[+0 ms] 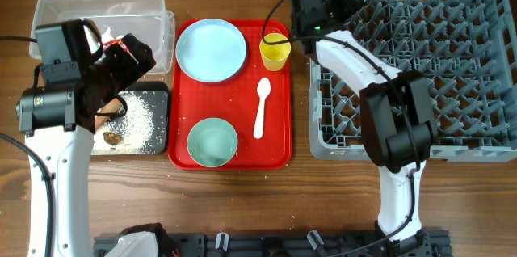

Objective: Sort waste into correct bins and load items into the dishwasher rack
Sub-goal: 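Grasp the green bowl with right gripper, place it in the rack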

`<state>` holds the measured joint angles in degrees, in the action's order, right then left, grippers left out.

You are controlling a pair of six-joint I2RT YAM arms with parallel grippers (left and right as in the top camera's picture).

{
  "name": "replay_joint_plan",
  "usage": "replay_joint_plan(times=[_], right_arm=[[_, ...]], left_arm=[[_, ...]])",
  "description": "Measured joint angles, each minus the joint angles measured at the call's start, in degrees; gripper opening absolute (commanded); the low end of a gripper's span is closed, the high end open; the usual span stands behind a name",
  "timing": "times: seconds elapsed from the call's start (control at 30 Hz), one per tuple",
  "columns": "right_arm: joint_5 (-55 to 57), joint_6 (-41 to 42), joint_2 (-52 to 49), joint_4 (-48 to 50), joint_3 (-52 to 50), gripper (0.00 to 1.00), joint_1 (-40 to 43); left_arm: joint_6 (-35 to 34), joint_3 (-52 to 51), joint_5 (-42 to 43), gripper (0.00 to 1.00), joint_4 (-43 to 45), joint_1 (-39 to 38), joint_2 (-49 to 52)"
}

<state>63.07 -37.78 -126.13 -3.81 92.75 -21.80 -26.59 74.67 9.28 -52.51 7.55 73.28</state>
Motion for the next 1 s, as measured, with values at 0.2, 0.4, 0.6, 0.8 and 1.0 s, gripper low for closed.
replay_joint_plan(times=[0.2, 0.4, 0.6, 0.8, 1.0], right_arm=[[-0.02, 0.02, 0.00, -0.04, 0.00, 0.72, -5.38], [-8.13, 1.31, 5.27, -2.86, -0.46, 0.93, -5.05], [-58.88, 27.04, 25.92, -30.71, 0.20, 1.00, -4.90], [-84.11, 51.23, 24.81, -36.59, -9.16, 0.78, -12.31], [-75.93, 68.54, 17.07, -35.74, -16.11, 0.60, -22.47]], left_arm=[[0.00, 0.00, 0.00, 1.00, -0.02, 0.00, 0.00], [0.00, 0.00, 0.00, 1.00, 0.00, 0.00, 0.00], [0.00, 0.00, 0.00, 1.00, -0.04, 0.00, 0.02], [0.00, 0.00, 0.00, 1.00, -0.02, 0.00, 0.02], [0.00, 0.00, 0.00, 1.00, -0.02, 0.00, 0.02]])
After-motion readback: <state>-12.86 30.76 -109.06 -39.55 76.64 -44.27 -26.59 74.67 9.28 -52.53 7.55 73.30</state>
